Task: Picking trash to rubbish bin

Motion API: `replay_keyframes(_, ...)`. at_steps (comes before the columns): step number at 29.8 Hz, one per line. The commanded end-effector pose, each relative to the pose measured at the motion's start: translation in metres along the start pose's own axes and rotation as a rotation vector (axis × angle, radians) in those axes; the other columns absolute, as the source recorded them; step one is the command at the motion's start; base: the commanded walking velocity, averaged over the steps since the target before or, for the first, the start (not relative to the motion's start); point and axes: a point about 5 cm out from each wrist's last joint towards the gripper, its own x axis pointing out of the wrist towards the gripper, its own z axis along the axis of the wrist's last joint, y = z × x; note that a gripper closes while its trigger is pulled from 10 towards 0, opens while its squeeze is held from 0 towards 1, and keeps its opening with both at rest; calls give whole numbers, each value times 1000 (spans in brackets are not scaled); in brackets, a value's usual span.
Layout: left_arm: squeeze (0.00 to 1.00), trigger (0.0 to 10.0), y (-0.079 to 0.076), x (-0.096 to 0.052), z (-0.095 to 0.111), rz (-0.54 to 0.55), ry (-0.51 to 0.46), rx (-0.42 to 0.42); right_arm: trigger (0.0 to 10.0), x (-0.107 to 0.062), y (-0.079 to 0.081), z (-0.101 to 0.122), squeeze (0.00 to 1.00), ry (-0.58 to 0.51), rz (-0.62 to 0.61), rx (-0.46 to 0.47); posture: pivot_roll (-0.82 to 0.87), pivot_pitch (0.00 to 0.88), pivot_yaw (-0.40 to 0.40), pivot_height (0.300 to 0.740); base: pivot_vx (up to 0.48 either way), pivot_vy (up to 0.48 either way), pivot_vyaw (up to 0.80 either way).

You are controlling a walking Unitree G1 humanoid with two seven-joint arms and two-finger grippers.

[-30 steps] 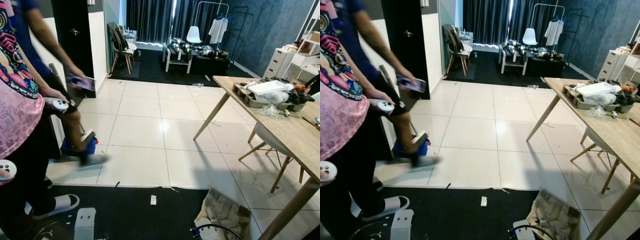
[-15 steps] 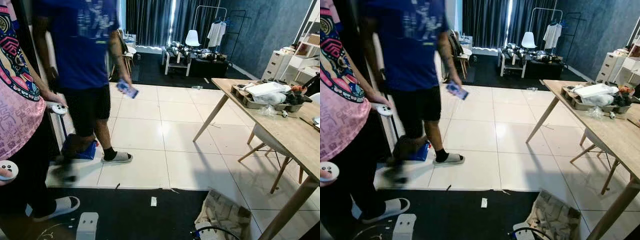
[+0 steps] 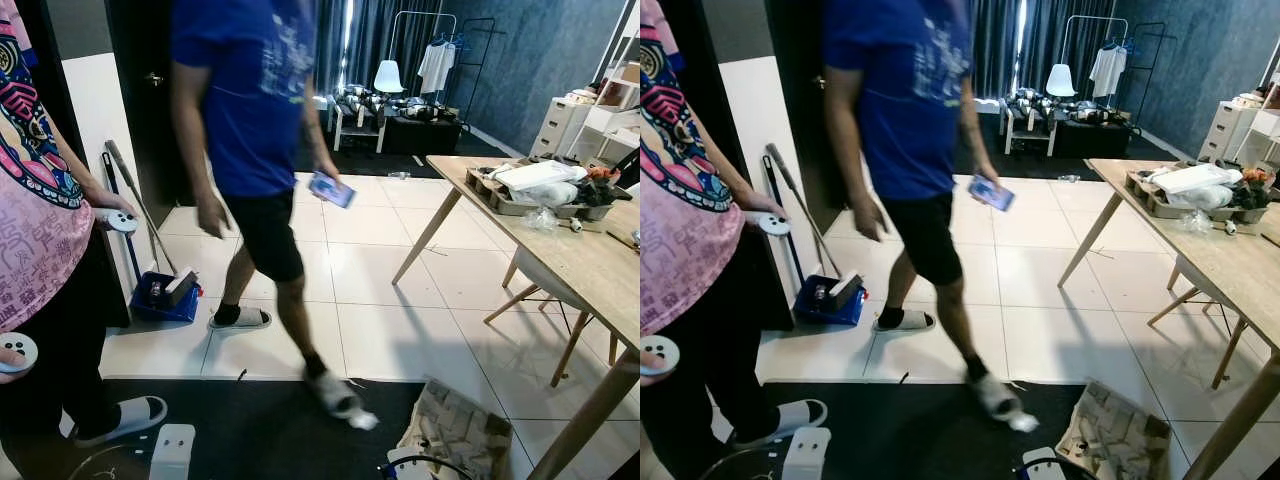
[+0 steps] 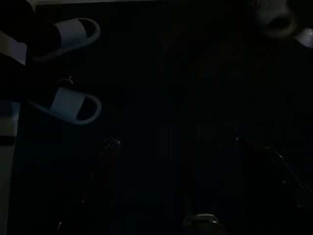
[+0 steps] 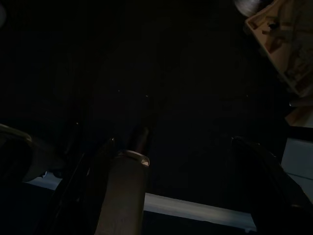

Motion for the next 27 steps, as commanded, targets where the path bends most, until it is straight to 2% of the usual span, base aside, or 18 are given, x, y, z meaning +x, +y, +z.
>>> replay_keyframes(1,0,10000,8,-2,-4,30,12,3,10000,0,1,-5,0,18,1,-7,57,0,-38,740,0,0,0)
replay_keyframes(7,0,10000,12,-3,-5,69,5,-32,10000,-1,-3,-4,0,19,-8,-19,53,0,-35,740,0,0,0)
replay_keyframes(15,0,10000,14,-4,-6,87,2,-33,10000,-1,-2,-6,0,18,-6,-14,51,0,-29,740,0,0,0)
replay_keyframes(27,0,10000,19,-8,-10,140,-33,-58,10000,-4,-3,-20,0,50,-5,-26,54,0,-39,740,0,0,0)
